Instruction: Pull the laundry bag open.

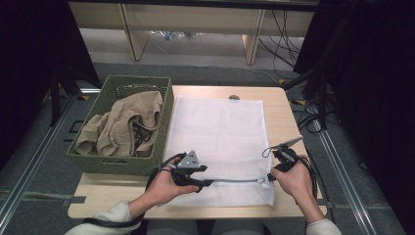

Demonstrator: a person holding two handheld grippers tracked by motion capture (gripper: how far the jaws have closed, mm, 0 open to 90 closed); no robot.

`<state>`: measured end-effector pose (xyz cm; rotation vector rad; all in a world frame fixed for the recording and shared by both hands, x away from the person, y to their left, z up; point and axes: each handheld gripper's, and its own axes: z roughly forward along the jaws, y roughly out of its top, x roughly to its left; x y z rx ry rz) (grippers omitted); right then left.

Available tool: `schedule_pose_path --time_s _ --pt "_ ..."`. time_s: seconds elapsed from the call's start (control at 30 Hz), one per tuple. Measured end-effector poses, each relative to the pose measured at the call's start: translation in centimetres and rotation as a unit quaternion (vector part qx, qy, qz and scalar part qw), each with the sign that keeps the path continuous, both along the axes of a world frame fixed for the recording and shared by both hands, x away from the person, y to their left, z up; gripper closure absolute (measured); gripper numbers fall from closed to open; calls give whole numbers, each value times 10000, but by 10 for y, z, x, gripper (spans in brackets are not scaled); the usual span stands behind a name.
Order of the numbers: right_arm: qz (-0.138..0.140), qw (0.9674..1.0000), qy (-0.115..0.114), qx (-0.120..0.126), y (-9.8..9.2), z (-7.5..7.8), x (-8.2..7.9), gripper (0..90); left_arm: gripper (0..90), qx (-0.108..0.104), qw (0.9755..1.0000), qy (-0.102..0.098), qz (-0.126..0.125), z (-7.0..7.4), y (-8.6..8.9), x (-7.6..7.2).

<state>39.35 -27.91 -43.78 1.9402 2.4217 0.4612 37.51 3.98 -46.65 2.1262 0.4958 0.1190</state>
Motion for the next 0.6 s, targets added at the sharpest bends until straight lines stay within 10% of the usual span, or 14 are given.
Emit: schedule_pose_path --time_s 0.6 --pt "-20 9999 -135 42 7 11 -4 864 516 134 9938 277 -1068 -17 -99 18"
